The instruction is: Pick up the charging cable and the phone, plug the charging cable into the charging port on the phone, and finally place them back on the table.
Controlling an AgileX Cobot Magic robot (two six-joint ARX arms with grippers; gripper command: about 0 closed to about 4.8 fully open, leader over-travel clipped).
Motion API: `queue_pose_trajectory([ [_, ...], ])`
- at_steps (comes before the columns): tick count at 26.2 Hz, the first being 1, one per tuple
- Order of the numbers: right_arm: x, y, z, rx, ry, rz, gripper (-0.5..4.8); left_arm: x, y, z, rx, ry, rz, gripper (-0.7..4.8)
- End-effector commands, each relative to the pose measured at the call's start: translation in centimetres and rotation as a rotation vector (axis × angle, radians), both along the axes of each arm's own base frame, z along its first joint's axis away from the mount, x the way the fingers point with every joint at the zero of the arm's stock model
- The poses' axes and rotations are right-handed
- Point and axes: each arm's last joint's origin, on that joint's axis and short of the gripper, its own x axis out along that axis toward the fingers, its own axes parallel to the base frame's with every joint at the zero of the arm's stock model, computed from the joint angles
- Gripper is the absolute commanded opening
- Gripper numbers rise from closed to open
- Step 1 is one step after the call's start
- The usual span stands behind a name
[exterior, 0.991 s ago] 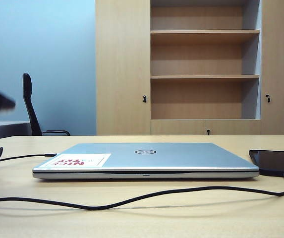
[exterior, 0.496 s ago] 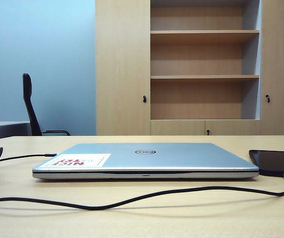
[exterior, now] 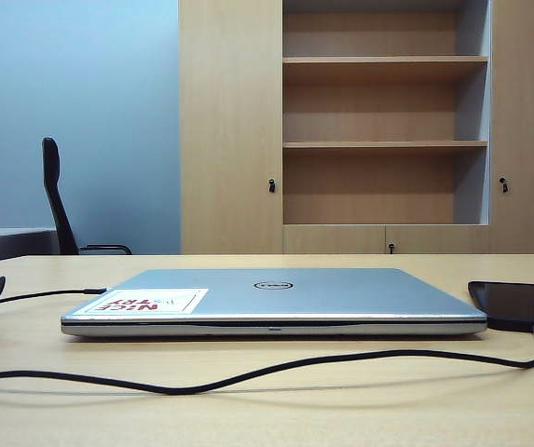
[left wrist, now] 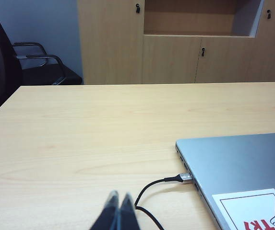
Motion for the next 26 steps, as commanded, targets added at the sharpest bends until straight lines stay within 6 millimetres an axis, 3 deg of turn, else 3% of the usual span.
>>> queue_pose_trajectory([
  [1, 0.0, 0.0, 0.3, 0.002, -0.019, -0.004, 0.09, 0.0, 0.0, 0.1, 0.007, -0.014, 0.0, -0.05],
  [12, 0.0, 0.0, 0.4, 0.003, -0.03, -0.006, 0.09, 0.0, 0.0, 0.1, 0.007, -0.014, 0.0, -0.05],
  [21, -0.4, -2.0, 1.0, 0.001, -0.155, -0.238, 0.09, 0.0, 0.0, 0.1, 0.007, -0.014, 0.0, -0.05],
  [26, -0.3, -1.8, 1.1, 0.001, -0.167, -0.161, 0.09, 0.0, 0.0, 0.1, 0.007, -0.014, 0.0, -0.05],
])
